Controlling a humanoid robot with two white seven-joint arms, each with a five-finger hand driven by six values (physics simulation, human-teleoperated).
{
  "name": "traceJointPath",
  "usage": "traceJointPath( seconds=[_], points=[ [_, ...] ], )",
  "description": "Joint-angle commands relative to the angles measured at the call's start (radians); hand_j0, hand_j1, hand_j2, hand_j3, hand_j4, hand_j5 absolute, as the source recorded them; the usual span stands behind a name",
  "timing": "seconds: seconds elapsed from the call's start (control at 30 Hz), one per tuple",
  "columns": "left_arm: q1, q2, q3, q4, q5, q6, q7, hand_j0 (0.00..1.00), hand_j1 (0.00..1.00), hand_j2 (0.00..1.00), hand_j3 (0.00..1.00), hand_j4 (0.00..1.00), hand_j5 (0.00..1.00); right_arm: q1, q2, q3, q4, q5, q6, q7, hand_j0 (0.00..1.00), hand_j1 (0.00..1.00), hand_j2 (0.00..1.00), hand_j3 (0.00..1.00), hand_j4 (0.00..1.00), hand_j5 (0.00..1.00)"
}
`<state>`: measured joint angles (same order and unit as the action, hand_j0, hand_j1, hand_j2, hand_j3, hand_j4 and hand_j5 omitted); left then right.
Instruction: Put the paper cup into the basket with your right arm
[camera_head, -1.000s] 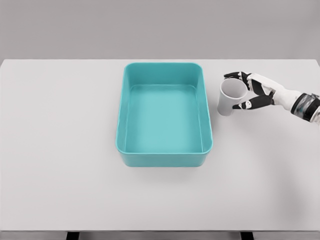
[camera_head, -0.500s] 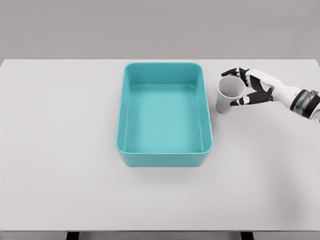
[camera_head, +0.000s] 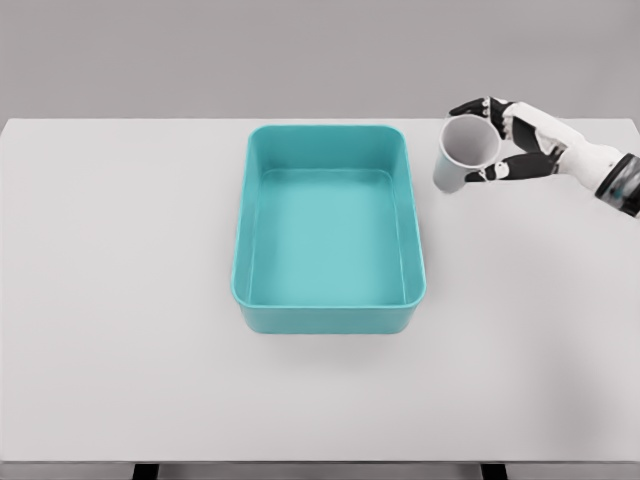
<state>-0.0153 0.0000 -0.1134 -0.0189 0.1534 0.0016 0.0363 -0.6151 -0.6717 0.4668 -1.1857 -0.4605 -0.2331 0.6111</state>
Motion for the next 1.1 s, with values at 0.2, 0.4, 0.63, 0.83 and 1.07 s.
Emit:
traceJointPath(
  seconds=[0.2,0.4,0.63,0.83,1.07],
  points=[
    [0.0,0.0,0.0,0.0,0.0,0.0,-0.001,1.0,1.0,1.0,1.0,1.0,1.0,0.002,-0.006,-0.092,-0.135,-0.003,-0.012,0.0,0.63,0.63,0.63,0.63,0.63,0.63],
    [0.0,0.0,0.0,0.0,0.0,0.0,0.001,1.0,1.0,1.0,1.0,1.0,1.0,0.0,0.015,-0.077,-0.255,0.066,-0.011,0.0,0.63,0.63,0.63,0.63,0.63,0.63],
    [0.0,0.0,0.0,0.0,0.0,0.0,0.001,1.0,1.0,1.0,1.0,1.0,1.0,-0.006,0.109,-0.027,-0.31,0.236,-0.002,0.0,0.63,0.63,0.63,0.63,0.63,0.63],
    [0.0,0.0,0.0,0.0,0.0,0.0,-0.001,1.0,1.0,1.0,1.0,1.0,1.0,-0.009,0.198,0.053,-0.341,0.506,0.001,0.0,0.63,0.63,0.63,0.63,0.63,0.63],
    [0.0,0.0,0.0,0.0,0.0,0.0,0.001,1.0,1.0,1.0,1.0,1.0,1.0,-0.02,0.294,0.17,-0.324,0.997,0.005,0.0,0.63,0.63,0.63,0.63,0.63,0.63]
  ],
)
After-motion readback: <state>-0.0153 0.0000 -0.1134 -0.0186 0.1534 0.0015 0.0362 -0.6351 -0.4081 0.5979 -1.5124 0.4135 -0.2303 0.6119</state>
